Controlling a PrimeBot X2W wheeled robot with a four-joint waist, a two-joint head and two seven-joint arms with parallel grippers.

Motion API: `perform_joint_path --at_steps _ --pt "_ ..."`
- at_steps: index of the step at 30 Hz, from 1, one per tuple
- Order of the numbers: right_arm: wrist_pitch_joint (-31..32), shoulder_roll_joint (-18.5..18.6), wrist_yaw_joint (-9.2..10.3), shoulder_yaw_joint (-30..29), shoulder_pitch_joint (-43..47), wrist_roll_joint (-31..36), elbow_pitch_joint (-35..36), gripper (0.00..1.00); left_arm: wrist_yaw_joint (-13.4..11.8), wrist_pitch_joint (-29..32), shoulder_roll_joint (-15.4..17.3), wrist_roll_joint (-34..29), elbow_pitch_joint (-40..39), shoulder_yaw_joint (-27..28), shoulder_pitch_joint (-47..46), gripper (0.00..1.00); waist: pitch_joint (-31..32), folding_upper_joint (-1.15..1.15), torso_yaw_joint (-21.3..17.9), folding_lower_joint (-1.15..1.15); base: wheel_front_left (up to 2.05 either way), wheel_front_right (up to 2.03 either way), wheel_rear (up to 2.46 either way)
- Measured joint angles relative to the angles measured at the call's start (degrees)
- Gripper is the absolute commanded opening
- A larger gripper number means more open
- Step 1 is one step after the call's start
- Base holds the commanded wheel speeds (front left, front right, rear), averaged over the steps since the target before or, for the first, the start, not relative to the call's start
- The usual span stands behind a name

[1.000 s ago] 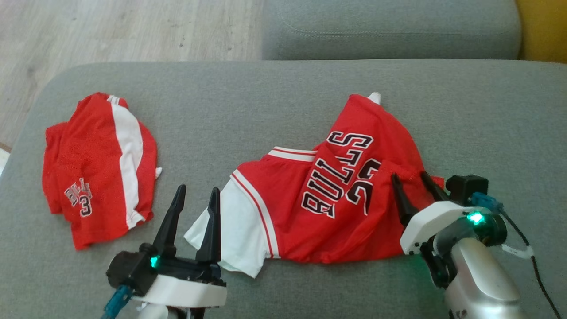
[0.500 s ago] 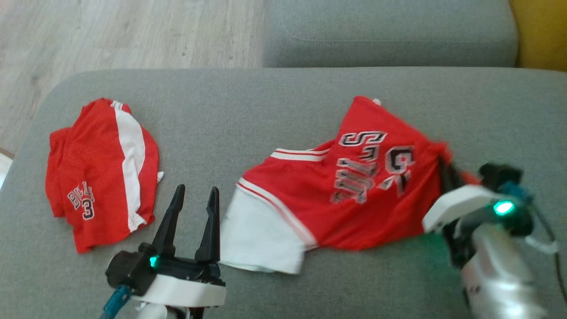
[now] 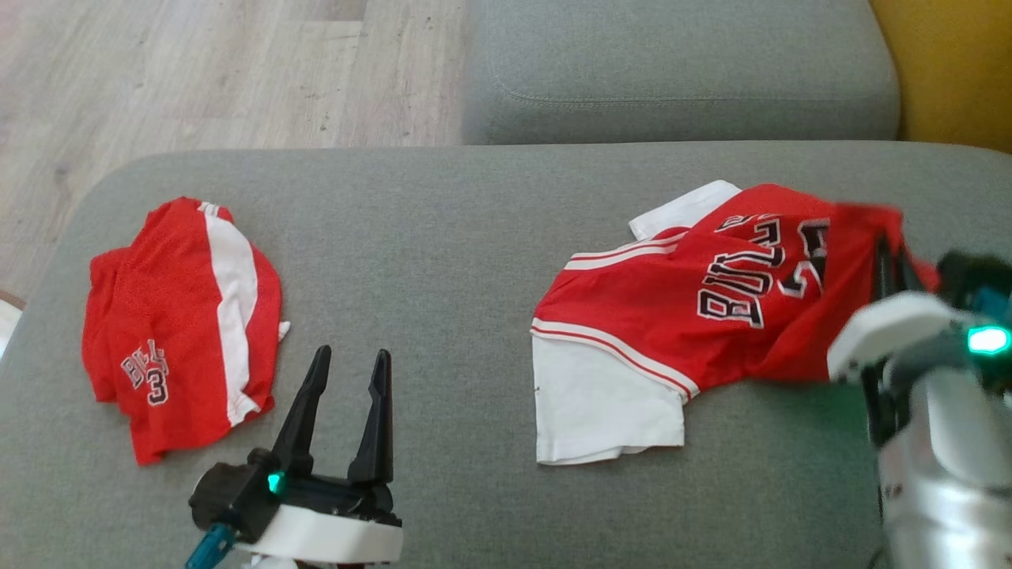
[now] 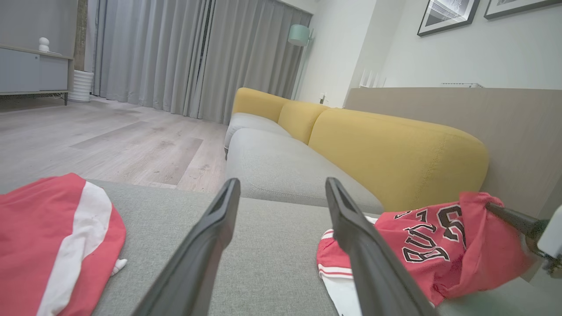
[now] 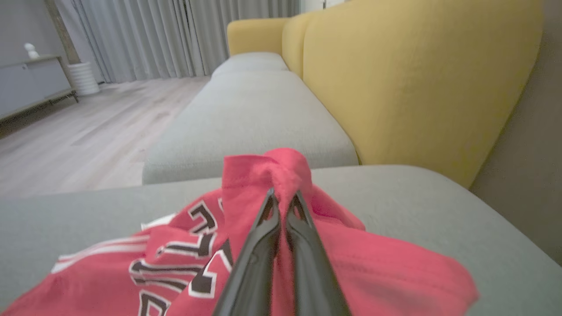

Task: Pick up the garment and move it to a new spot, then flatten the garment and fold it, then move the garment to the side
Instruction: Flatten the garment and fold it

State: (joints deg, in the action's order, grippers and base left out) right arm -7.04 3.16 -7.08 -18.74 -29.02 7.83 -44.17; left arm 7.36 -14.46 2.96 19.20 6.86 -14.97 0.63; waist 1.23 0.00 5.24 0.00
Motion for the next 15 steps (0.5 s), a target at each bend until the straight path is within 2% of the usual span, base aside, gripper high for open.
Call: perform_joint_path --at_steps 1,5,10,15 --pt "0.1 -0.1 0.00 -0.4 1.2 0.4 0.2 1.00 -0.1 0.0 0.0 0.0 0.0 0.0 0.0 1.00 0.0 0.00 -0.1 0.00 0.00 0.00 0.00" --pt "-0.3 -0.2 0.00 0.3 4.8 -1.1 1.1 1.00 -0.1 0.0 0.0 0.0 -0.2 0.2 0.0 1.00 0.0 0.00 -0.9 0.00 0.00 0.00 0.00" --pt "-4.0 -0.3 0.00 5.7 6.7 -7.8 6.4 1.00 -0.1 0.0 0.0 0.0 -0.4 0.5 0.0 1.00 0.1 0.00 -2.6 0.00 0.00 0.00 0.00" --pt "-6.2 -0.3 0.00 11.1 12.2 -15.8 15.2 1.00 -0.1 0.0 0.0 0.3 -1.3 1.4 0.0 1.00 0.1 0.00 -4.4 0.00 0.00 0.00 0.00"
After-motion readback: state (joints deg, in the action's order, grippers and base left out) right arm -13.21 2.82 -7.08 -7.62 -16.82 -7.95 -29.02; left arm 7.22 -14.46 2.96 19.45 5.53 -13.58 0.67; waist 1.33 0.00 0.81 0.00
